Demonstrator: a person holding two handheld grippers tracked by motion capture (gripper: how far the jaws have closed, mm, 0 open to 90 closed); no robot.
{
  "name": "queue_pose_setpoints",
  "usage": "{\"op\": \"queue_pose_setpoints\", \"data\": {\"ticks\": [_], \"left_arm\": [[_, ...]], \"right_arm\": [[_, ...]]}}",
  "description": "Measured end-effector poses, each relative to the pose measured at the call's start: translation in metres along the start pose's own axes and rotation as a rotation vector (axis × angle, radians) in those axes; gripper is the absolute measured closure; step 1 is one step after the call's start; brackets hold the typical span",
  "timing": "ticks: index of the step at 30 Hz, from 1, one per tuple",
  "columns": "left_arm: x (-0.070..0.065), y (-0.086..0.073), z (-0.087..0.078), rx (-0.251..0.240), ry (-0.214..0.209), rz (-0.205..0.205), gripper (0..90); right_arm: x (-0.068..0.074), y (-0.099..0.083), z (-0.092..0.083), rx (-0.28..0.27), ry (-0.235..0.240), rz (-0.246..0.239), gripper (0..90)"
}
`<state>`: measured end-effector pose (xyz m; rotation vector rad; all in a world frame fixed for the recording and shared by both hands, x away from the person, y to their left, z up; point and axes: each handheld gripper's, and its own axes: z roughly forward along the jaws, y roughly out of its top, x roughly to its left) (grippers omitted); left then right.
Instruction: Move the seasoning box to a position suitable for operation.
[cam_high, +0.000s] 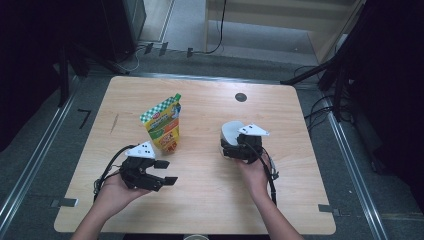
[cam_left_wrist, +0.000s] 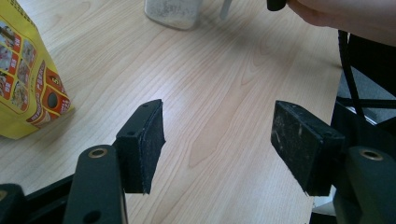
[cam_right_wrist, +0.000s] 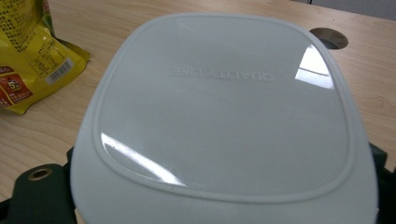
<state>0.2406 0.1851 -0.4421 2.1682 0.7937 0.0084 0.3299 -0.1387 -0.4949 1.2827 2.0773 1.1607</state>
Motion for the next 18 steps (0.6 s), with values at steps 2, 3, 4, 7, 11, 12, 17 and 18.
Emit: {"op": "queue_pose_setpoints", "data": {"ticks": [2, 3, 4, 7, 11, 12, 17, 18], "left_arm": [[0.0, 0.0, 0.0, 0.0, 0.0, 0.0, 35.6], [0.0, 0.0, 0.0, 0.0, -0.001, 0.001, 35.6], [0.0, 0.0, 0.001, 0.0, -0.001, 0.001, 35.6], [0.0, 0.0, 0.001, 0.0, -0.003, 0.002, 35.6], [0.0, 0.001, 0.001, -0.003, -0.004, 0.005, 35.6], [0.0, 0.002, 0.001, -0.006, -0.006, 0.004, 35.7], [-0.001, 0.003, 0.003, -0.004, -0.013, 0.016, 35.7], [-0.001, 0.003, 0.003, -0.004, -0.012, 0.015, 35.6]], "right_arm": [[-0.001, 0.0, -0.001, 0.002, 0.0, -0.008, 15.3], [-0.001, 0.0, -0.001, 0.001, -0.001, -0.011, 15.3], [-0.002, 0.0, -0.002, 0.002, 0.0, -0.014, 15.4], [-0.003, -0.001, -0.003, 0.005, 0.003, -0.021, 15.4], [0.0, 0.0, -0.007, 0.007, 0.02, -0.041, 15.5], [0.001, 0.0, -0.009, 0.006, 0.025, -0.041, 15.5], [0.009, 0.002, -0.019, -0.016, 0.091, -0.058, 15.5], [0.011, 0.002, -0.021, -0.02, 0.102, -0.066, 15.5]]}}
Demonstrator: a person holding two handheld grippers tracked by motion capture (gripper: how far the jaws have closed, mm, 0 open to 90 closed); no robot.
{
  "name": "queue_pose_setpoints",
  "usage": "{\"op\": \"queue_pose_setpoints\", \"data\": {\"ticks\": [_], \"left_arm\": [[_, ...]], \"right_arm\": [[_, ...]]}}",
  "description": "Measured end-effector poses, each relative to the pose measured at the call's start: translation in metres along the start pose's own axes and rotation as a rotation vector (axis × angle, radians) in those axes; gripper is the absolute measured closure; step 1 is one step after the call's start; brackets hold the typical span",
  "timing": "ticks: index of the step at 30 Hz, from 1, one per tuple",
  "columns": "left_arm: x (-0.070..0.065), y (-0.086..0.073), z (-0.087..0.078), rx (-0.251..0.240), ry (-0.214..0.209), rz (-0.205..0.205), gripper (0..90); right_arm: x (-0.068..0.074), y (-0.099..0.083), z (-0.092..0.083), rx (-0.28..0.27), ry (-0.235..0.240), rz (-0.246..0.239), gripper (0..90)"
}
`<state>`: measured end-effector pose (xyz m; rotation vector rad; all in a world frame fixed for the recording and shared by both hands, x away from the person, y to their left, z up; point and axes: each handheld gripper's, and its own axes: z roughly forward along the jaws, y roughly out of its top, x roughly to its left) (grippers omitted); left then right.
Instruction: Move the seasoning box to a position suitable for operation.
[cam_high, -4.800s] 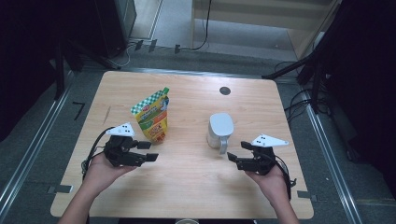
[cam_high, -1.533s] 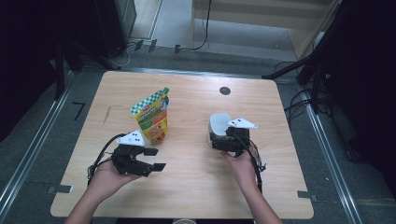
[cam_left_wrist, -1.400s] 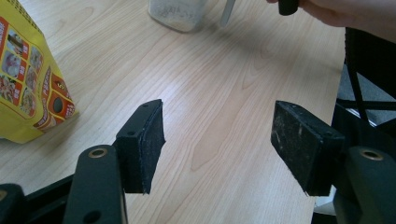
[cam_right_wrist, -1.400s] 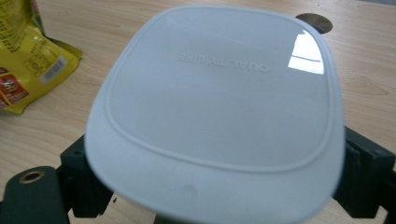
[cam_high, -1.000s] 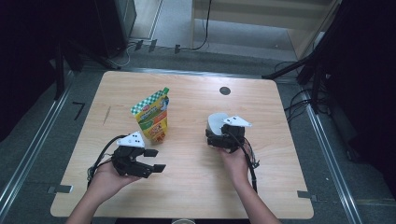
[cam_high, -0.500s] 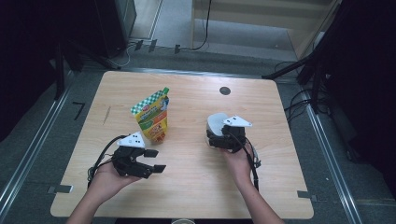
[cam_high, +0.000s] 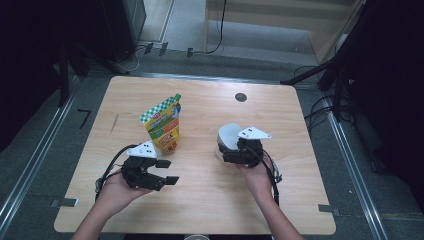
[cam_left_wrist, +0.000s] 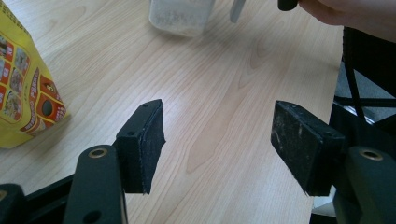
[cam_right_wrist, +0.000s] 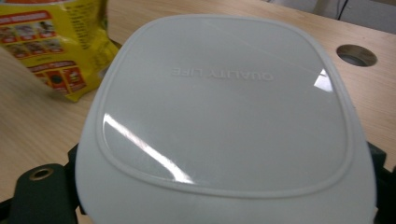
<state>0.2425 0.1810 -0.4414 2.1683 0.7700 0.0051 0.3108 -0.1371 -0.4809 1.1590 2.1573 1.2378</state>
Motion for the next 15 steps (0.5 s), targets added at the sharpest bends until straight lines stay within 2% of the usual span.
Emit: {"op": "queue_pose_setpoints", "data": {"ticks": [1, 2, 10, 15], "left_arm": [[0.0, 0.0, 0.0, 0.0, 0.0, 0.0, 35.6], [0.0, 0.001, 0.001, -0.004, -0.004, 0.001, 35.6], [0.0, 0.003, 0.003, 0.002, -0.01, 0.009, 35.6], [0.0, 0.004, 0.005, 0.002, -0.016, 0.013, 35.6]], "right_arm": [[0.0, 0.0, 0.0, 0.0, 0.0, 0.0, 15.5], [0.006, 0.001, -0.002, 0.001, 0.024, -0.013, 15.5], [0.028, 0.0, -0.007, 0.006, 0.104, -0.056, 15.5], [0.041, -0.002, -0.005, 0.018, 0.136, -0.077, 15.5]]}}
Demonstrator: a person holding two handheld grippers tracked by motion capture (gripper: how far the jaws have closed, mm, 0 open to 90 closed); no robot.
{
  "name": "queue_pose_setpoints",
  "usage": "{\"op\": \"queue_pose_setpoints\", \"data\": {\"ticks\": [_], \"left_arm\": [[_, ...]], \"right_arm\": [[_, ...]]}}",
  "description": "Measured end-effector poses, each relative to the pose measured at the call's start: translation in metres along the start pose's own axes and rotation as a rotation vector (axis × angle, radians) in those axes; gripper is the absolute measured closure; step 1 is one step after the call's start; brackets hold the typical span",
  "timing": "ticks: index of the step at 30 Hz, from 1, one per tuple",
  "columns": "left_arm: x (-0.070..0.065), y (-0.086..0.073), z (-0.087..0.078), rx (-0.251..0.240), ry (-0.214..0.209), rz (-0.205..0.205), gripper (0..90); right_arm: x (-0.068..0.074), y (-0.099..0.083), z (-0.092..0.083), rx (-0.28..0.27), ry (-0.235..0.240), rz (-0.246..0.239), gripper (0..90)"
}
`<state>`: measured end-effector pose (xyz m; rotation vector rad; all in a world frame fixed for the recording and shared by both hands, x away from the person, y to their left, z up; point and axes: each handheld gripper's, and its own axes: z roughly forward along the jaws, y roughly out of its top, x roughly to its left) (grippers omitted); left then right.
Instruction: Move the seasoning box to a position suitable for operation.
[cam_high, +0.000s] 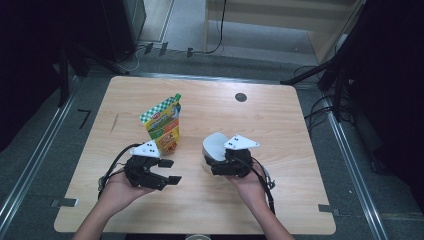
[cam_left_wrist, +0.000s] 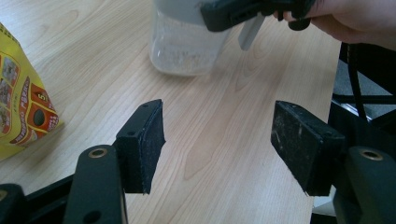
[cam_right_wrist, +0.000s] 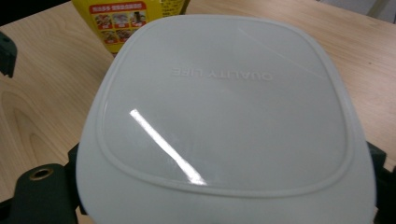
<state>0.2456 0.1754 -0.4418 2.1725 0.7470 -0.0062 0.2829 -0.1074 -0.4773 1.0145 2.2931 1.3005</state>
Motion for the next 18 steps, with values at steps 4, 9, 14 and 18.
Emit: {"op": "queue_pose_setpoints", "data": {"ticks": [4, 9, 14, 18], "left_arm": [[0.0, 0.0, 0.0, 0.006, 0.0, 0.001, 35.7], [-0.001, 0.0, 0.001, 0.007, 0.002, 0.003, 35.7], [-0.001, 0.0, 0.001, 0.008, 0.002, 0.005, 35.7], [0.0, 0.0, 0.001, 0.006, 0.001, 0.003, 35.7]], "right_arm": [[0.007, -0.002, 0.004, 0.007, 0.02, -0.024, 15.5], [0.014, -0.004, 0.008, 0.029, 0.036, -0.036, 15.6], [0.018, -0.006, 0.011, 0.039, 0.044, -0.055, 15.6], [0.022, -0.008, 0.013, 0.037, 0.048, -0.058, 15.7]]}}
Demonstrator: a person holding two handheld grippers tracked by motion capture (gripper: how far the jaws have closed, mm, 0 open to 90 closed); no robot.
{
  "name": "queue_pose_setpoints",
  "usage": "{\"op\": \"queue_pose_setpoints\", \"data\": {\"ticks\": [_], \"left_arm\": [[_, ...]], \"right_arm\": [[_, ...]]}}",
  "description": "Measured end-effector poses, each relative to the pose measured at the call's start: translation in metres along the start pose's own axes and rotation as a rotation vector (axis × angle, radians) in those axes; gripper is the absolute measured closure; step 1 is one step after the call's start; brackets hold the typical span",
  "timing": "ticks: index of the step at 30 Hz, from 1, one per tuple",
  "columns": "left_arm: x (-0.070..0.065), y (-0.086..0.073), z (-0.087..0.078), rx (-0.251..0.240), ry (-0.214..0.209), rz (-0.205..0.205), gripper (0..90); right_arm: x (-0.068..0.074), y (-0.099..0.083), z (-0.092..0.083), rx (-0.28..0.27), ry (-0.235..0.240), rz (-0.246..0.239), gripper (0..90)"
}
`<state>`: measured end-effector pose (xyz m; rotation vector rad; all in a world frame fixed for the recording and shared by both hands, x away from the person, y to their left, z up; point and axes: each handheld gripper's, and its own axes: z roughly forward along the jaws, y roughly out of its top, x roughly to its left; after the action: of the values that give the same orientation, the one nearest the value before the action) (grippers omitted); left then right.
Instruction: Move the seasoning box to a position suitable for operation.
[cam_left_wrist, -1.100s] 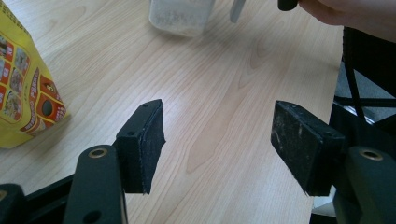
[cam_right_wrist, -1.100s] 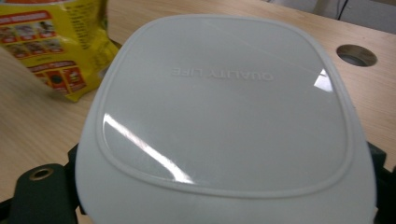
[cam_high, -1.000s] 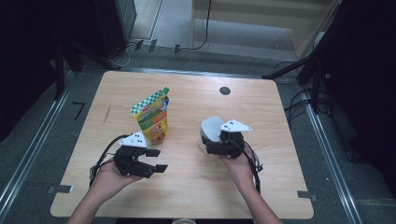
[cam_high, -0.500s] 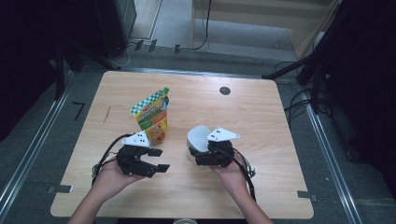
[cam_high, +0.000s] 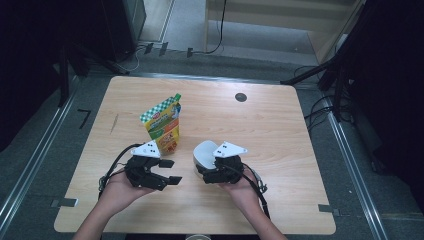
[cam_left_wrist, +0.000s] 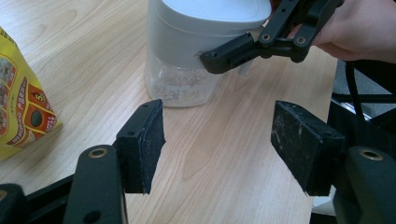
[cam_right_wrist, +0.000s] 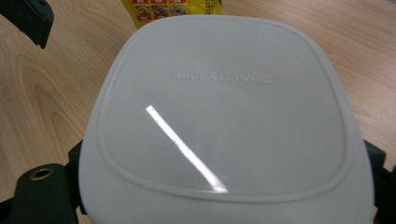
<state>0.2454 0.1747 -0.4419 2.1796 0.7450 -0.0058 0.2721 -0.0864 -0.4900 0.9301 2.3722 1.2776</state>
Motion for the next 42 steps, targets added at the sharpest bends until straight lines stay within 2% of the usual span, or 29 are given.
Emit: {"op": "queue_pose_setpoints", "data": {"ticks": [11, 14, 18, 26, 27, 32, 37, 40, 42], "left_arm": [[0.0, 0.0, 0.001, 0.001, 0.0, 0.0, 35.7], [0.0, 0.0, 0.001, 0.0, -0.001, -0.001, 35.7], [0.0, 0.0, 0.0, 0.0, -0.001, 0.001, 35.6], [0.001, 0.0, -0.002, -0.002, 0.003, 0.0, 35.6], [0.001, -0.001, -0.003, -0.005, 0.002, 0.001, 35.6], [0.001, -0.001, -0.003, -0.007, 0.002, 0.0, 35.5], [-0.001, 0.0, -0.002, -0.008, 0.003, 0.002, 35.5], [-0.001, 0.0, -0.001, -0.002, 0.002, 0.005, 35.5], [-0.001, 0.0, -0.001, -0.003, 0.002, 0.005, 35.5]], "right_arm": [[0.0, -0.002, 0.0, -0.014, 0.012, -0.002, 15.0], [-0.001, -0.002, 0.001, -0.007, 0.021, 0.03, 12.5], [-0.001, -0.001, -0.003, -0.002, 0.016, 0.023, 6.9], [-0.003, 0.001, -0.025, 0.003, 0.039, 0.066, 7.2], [-0.004, -0.002, -0.032, 0.014, 0.052, 0.075, 8.2], [-0.004, -0.012, -0.051, 0.037, 0.061, 0.059, 9.4], [-0.008, -0.018, -0.068, 0.025, 0.067, 0.078, 17.6], [-0.008, -0.02, -0.075, 0.026, 0.099, 0.06, 32.3], [-0.006, -0.022, -0.079, 0.037, 0.107, 0.031, 40.3]]}}
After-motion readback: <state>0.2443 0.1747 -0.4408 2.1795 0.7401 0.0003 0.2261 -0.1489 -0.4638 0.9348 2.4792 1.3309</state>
